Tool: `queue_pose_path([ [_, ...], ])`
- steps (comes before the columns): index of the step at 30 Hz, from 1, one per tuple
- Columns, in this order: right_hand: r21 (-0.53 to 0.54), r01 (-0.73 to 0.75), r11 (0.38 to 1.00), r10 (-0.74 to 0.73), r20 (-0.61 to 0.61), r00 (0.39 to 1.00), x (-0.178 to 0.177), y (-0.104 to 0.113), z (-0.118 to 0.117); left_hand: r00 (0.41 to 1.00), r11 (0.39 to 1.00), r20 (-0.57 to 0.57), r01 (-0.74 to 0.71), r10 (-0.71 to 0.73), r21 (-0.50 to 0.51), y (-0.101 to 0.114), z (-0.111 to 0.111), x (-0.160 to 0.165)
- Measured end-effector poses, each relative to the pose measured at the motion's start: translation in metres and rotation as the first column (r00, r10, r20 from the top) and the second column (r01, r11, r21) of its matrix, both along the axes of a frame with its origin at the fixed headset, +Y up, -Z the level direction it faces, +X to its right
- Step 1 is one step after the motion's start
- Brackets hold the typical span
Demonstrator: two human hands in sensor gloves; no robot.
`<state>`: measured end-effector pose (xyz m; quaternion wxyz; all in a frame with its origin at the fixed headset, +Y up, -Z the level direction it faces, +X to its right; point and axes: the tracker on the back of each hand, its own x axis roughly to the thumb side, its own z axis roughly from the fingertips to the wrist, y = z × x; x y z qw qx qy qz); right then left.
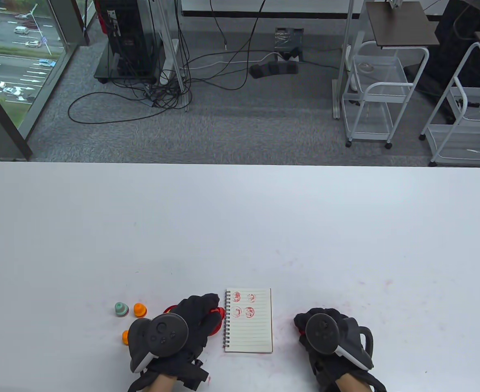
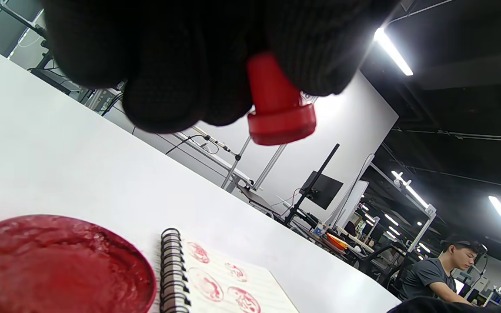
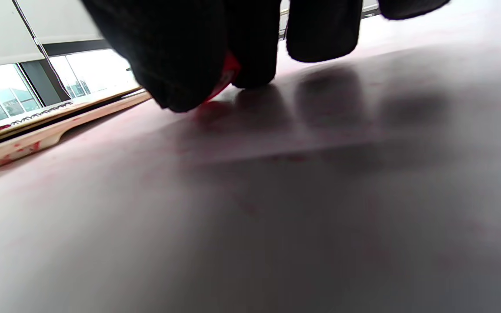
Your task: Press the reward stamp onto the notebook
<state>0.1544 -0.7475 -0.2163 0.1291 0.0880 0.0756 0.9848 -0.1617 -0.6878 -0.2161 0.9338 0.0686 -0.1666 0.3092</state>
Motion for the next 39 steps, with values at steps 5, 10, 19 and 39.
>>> queue_pose_path([
  [5,-0.003,0.016,1.000,-0.016,0.012,1.000,0.006,0.004,0.004,1.000,1.000,-0.004,0.007,-0.007,-0.007,0.000,-0.001,-0.001],
  [10,0.045,0.079,0.996,-0.082,0.059,0.995,0.017,0.017,0.006,1.000,1.000,-0.007,-0.023,0.023,-0.009,0.001,-0.001,-0.002],
  [19,0.130,0.151,0.980,-0.162,0.075,0.984,0.027,0.034,0.012,0.976,0.974,0.003,0.216,-0.217,0.061,0.003,0.000,0.006],
  [39,0.127,0.198,0.972,-0.206,0.053,0.977,0.028,0.035,0.011,0.816,0.818,0.053,0.574,-0.575,0.030,-0.027,-0.018,0.036],
])
